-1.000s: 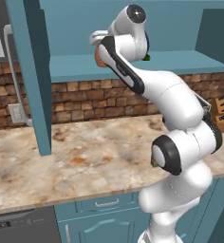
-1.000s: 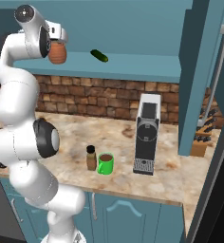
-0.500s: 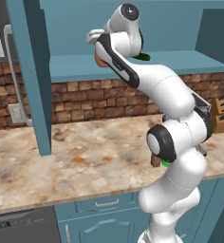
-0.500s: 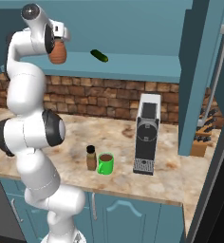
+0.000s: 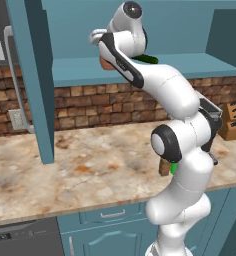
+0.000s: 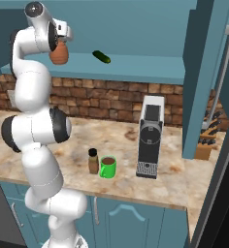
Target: Pick the cinnamon and honey bottle from the cabinet and place them next to the mug.
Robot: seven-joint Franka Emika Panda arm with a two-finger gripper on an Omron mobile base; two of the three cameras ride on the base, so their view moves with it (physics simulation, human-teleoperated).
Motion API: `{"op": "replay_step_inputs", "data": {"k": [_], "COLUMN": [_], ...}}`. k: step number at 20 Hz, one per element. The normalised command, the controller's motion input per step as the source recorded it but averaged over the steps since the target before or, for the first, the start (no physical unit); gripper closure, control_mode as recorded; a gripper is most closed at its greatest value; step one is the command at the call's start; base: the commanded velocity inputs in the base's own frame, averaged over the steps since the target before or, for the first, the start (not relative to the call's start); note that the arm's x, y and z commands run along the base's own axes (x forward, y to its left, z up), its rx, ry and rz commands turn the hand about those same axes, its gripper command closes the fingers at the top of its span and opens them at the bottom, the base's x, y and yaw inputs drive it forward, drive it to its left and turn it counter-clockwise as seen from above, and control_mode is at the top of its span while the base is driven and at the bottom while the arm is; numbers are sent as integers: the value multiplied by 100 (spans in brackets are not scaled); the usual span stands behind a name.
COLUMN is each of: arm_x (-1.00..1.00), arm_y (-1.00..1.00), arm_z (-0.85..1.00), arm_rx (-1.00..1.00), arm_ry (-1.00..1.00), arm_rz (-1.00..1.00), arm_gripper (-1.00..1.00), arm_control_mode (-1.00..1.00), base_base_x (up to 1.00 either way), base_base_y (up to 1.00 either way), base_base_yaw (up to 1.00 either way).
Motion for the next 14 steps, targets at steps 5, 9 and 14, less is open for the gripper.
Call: {"op": "replay_step_inputs", "data": {"k": [5,9,14], "arm_x": [0,0,0], "arm_y": [0,0,0], "arm_z": [0,0,-12], "arm_rx": [0,0,0], "arm_ry": [0,0,0], "arm_rz": [0,0,0], "arm_gripper": [-100,-100,-100], "arm_control_mode": [-100,-100,-100], "base_base_x": [0,0,0], "base_base_y": [0,0,0], "base_base_yaw": [0,0,0]}}
